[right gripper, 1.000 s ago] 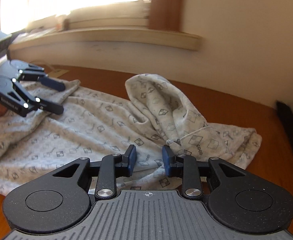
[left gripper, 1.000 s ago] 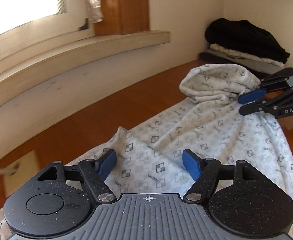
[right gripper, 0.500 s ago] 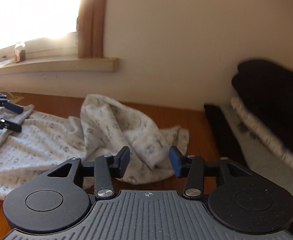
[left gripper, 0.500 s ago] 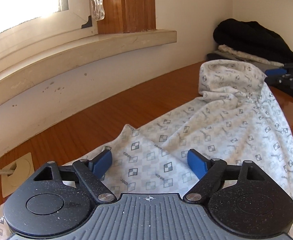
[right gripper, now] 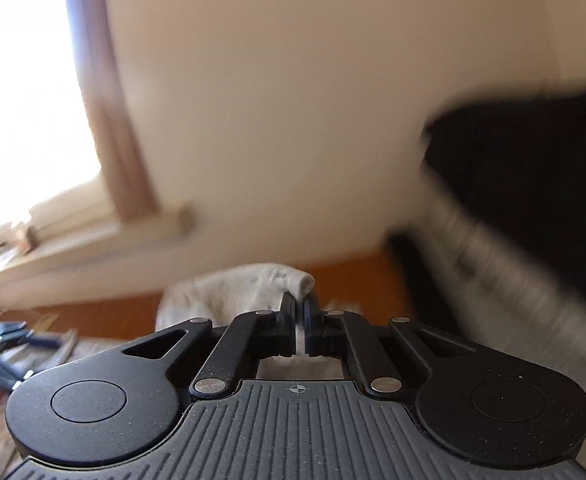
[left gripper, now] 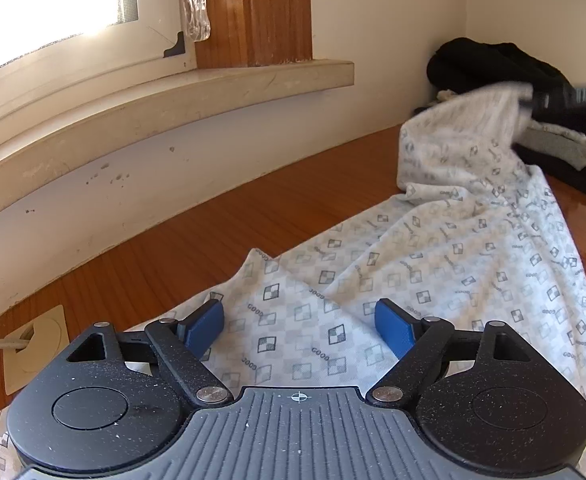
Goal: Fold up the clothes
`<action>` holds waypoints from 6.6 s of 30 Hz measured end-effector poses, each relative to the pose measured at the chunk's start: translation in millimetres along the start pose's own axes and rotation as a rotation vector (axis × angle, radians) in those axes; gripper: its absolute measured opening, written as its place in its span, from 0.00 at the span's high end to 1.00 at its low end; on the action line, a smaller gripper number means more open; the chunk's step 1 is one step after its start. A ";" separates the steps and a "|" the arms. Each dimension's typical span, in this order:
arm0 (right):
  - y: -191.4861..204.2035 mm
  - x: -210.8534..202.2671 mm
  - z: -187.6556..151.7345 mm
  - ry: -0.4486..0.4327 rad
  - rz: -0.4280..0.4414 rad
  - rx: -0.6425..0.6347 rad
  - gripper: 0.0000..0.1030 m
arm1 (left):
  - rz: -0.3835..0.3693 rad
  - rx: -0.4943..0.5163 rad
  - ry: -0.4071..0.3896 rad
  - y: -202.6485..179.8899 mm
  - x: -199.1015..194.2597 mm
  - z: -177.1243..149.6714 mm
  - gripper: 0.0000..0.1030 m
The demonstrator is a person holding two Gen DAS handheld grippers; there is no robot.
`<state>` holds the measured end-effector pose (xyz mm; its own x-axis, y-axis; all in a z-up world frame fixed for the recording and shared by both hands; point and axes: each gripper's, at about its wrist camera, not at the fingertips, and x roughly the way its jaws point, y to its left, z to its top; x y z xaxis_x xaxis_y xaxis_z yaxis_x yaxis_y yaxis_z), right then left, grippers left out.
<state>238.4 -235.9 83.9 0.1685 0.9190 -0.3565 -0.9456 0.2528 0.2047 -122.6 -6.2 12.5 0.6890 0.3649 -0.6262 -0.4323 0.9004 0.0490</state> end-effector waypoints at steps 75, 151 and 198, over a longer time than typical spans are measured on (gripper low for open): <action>87.8 -54.5 -111.1 0.152 -0.091 -0.508 0.63 | -0.484 -0.886 -0.015 -54.0 64.7 98.5 0.94; 169.1 -173.8 42.7 -0.219 0.285 -0.456 0.94 | -0.442 -0.525 -0.204 -20.7 -135.1 265.3 0.97; 532.0 -100.2 77.6 -0.151 0.952 -0.572 0.94 | -0.117 -0.619 -0.242 233.6 -359.7 106.1 0.96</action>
<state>-259.9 -170.0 299.3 -0.6964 0.7005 -0.1560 -0.6890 -0.7134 -0.1280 -409.7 98.0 331.8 0.8312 0.3808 -0.4051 -0.5510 0.6619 -0.5082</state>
